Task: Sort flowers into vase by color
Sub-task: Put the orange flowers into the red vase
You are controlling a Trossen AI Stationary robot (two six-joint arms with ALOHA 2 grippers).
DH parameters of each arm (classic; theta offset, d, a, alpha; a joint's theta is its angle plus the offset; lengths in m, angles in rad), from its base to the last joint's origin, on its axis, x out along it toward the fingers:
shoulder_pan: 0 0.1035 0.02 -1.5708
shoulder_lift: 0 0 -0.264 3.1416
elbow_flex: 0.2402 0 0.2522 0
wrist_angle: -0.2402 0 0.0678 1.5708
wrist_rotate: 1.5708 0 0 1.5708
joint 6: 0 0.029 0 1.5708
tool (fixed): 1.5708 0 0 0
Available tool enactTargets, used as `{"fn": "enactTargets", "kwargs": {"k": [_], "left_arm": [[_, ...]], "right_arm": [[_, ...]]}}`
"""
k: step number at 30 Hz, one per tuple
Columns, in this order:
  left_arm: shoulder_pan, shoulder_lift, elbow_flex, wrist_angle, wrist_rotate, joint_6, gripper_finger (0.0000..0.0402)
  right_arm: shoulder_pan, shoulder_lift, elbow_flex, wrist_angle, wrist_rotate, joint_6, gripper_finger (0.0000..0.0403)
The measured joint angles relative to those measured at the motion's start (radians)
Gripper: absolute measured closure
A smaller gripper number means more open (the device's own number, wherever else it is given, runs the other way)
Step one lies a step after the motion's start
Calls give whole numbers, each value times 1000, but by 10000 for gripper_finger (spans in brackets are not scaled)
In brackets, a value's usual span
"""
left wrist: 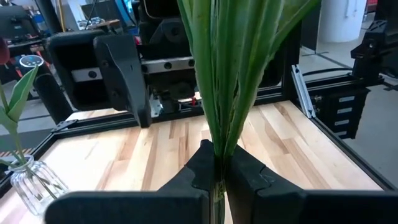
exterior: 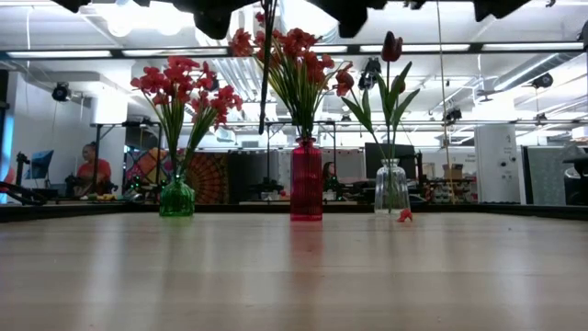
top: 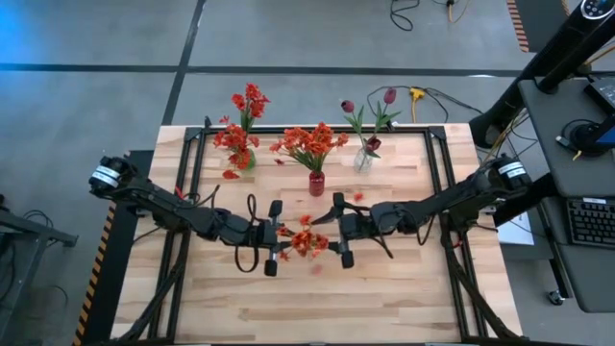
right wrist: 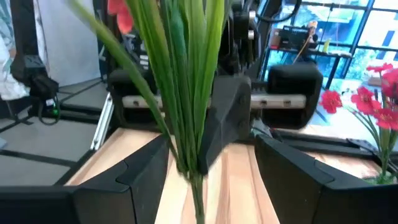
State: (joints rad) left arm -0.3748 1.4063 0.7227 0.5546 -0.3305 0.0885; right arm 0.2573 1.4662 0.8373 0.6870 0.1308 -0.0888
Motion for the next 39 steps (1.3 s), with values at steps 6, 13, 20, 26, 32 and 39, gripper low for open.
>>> {"fn": "enactTargets", "kwargs": {"k": [6, 13, 20, 26, 32, 39], "left_arm": [[0, 0, -1, 0, 0, 0, 397], [0, 0, -1, 3, 0, 7, 397], [0, 0, -1, 5, -1, 23, 397], [3, -1, 16, 6, -2, 34, 397], [13, -1, 31, 6, -3, 38, 397], [31, -1, 36, 7, -4, 36, 397]], "right_arm": [[0, 10, 32, 1, -4, 7, 172], [0, 10, 45, -30, -26, 12, 172], [0, -62, 42, -115, -26, 10, 172], [5, -93, 40, -158, -25, 13, 172], [5, -90, 38, -188, 0, 10, 172], [5, -90, 38, -172, 2, 27, 172]]}}
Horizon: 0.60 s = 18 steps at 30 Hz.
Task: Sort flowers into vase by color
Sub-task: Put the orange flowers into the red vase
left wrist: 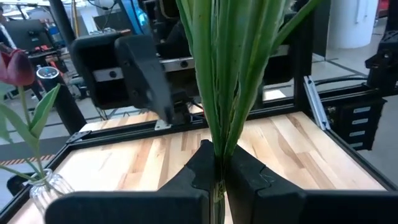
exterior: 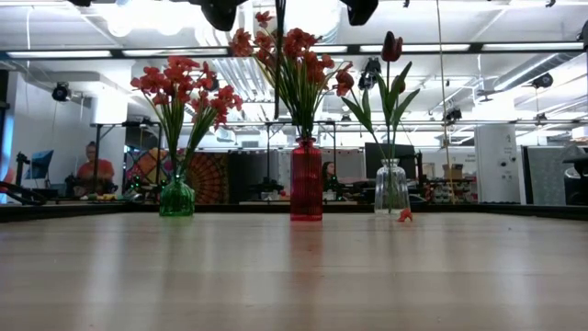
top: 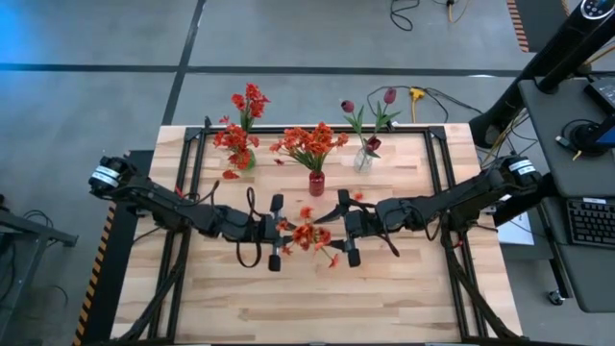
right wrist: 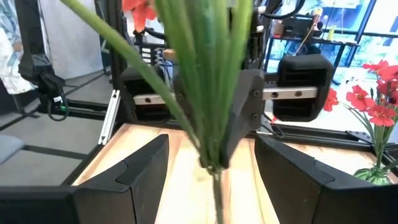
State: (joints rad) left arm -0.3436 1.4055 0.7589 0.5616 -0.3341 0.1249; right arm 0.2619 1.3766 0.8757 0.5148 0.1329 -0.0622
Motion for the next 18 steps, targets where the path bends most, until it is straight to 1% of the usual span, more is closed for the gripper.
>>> {"fn": "enactTargets", "kwargs": {"k": [7, 13, 17, 18], "left_arm": [[18, 0, 0, 43, 2, 21, 397], [20, 16, 0, 74, 5, 31, 397], [23, 58, 1, 183, 36, 49, 397], [23, 64, 2, 183, 30, 62, 397]], "right_arm": [[0, 0, 0, 23, 1, -1, 172], [0, 0, 2, 23, 51, -15, 172], [0, 0, 2, 21, 52, -18, 172], [0, 0, 2, 21, 52, -18, 172]]}}
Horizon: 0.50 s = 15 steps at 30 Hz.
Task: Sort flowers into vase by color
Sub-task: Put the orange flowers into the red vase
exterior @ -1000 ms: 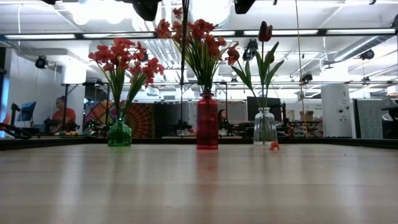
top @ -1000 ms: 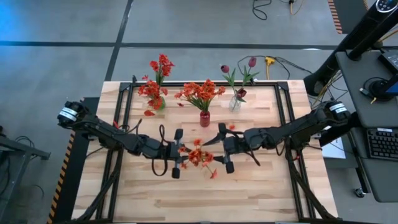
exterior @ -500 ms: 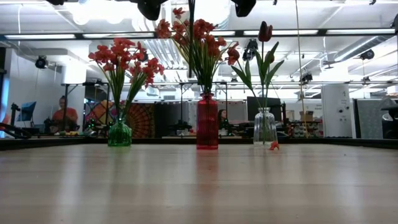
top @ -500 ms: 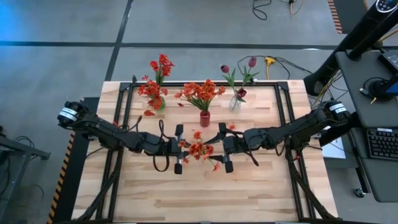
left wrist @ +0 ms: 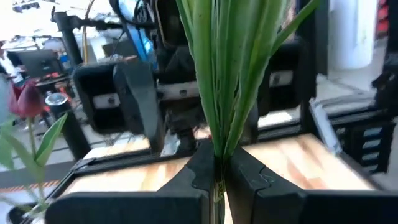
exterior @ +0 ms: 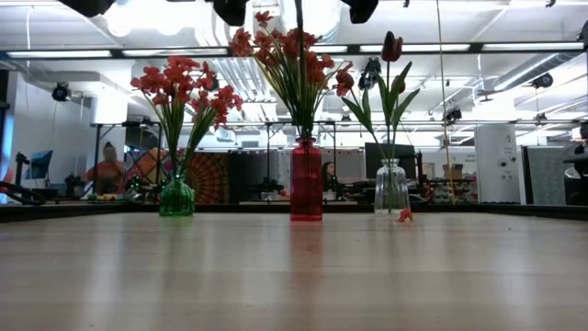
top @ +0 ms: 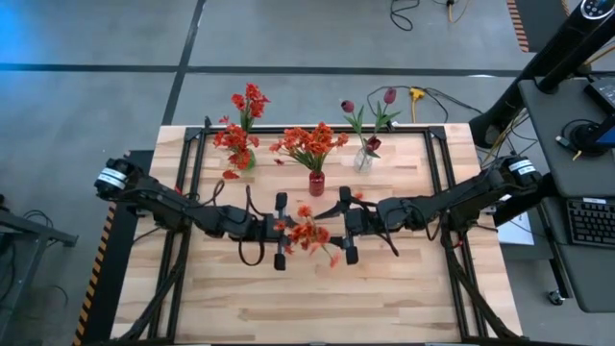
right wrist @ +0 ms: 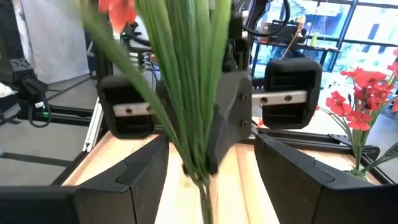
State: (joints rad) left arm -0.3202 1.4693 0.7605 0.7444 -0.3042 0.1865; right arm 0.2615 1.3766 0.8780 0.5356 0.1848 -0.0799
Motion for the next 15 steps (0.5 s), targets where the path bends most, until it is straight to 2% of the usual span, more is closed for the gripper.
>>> {"fn": "enactTargets", "kwargs": {"k": [15], "left_arm": [[2, 30, 0, 1, -19, 8, 397]], "right_arm": [[0, 0, 0, 1, 0, -5, 172]]}}
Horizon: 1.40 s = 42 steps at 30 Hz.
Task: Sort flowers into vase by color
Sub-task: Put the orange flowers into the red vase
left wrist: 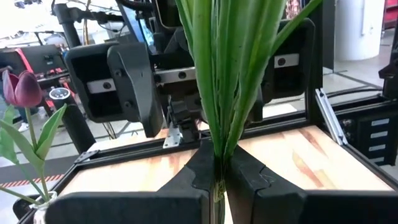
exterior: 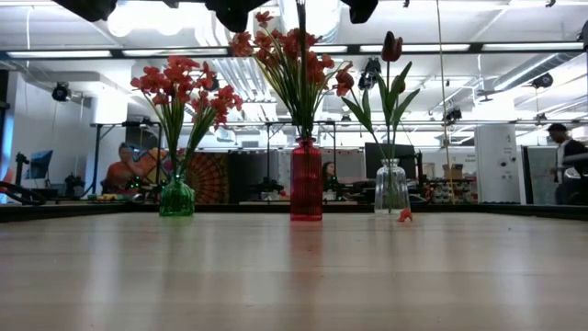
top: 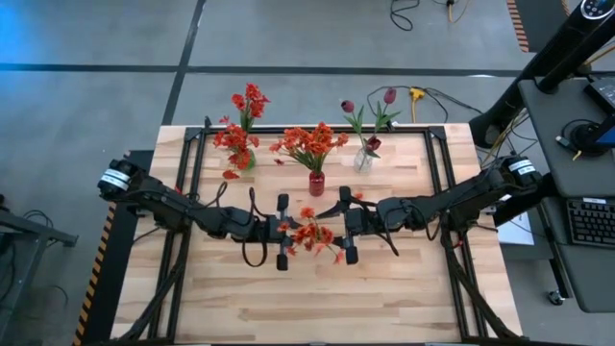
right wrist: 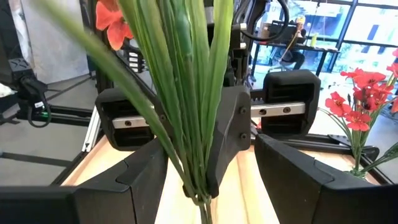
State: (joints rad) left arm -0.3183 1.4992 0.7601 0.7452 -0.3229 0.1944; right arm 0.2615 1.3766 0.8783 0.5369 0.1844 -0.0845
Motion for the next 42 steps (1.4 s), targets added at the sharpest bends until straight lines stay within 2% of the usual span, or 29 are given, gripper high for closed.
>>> {"fn": "enactTargets", "kwargs": {"k": [8, 17, 21, 25, 31, 36, 42], "left_arm": [[9, 33, 1, 51, 0, -10, 397], [13, 122, 80, 28, 0, -5, 397], [13, 127, 89, 0, -7, -7, 397], [13, 118, 89, -2, -11, -18, 387], [12, 109, 89, -19, -110, -50, 350], [9, 105, 89, -38, -113, -62, 304], [5, 92, 89, -85, -113, -84, 227]], "right_arm": [[0, 0, 1, 0, 0, 5, 172], [0, 0, 1, -12, 0, 13, 173], [1, 0, 1, -23, 0, 18, 191], [0, 0, 1, -26, 0, 22, 226], [0, 0, 1, -26, 0, 26, 285], [0, -4, 1, -27, 0, 34, 322], [0, -8, 1, -27, 0, 34, 349]]}}
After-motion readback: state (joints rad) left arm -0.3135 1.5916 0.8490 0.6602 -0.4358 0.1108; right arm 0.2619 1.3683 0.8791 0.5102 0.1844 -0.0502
